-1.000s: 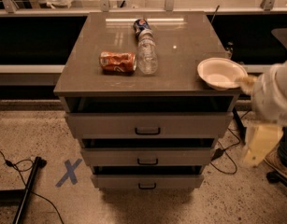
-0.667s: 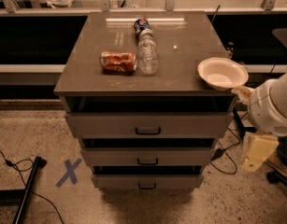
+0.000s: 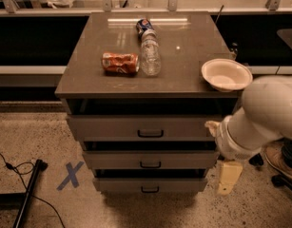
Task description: Open middle drawer
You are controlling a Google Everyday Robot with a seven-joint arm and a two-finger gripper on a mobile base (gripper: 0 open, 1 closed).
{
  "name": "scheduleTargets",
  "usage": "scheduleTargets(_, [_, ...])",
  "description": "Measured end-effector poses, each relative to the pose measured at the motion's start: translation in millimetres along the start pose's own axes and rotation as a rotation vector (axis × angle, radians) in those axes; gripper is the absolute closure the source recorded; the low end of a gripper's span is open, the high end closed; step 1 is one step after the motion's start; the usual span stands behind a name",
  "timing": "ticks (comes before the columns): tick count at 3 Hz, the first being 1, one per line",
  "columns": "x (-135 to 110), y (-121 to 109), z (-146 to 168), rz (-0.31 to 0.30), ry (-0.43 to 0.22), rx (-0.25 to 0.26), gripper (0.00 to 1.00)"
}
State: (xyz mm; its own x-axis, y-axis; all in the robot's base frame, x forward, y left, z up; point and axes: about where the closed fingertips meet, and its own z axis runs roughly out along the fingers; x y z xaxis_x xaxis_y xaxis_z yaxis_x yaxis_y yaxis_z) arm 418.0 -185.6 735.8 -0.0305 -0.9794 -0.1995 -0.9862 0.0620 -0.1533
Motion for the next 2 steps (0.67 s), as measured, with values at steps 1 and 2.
scheduleTargets(1, [6.8,15.0,49.6,-0.003,-0.072,0.036,0.00])
scheduleTargets(2, [5.8,-4.1,54.0,-0.001,-0.099,0.133,0.00])
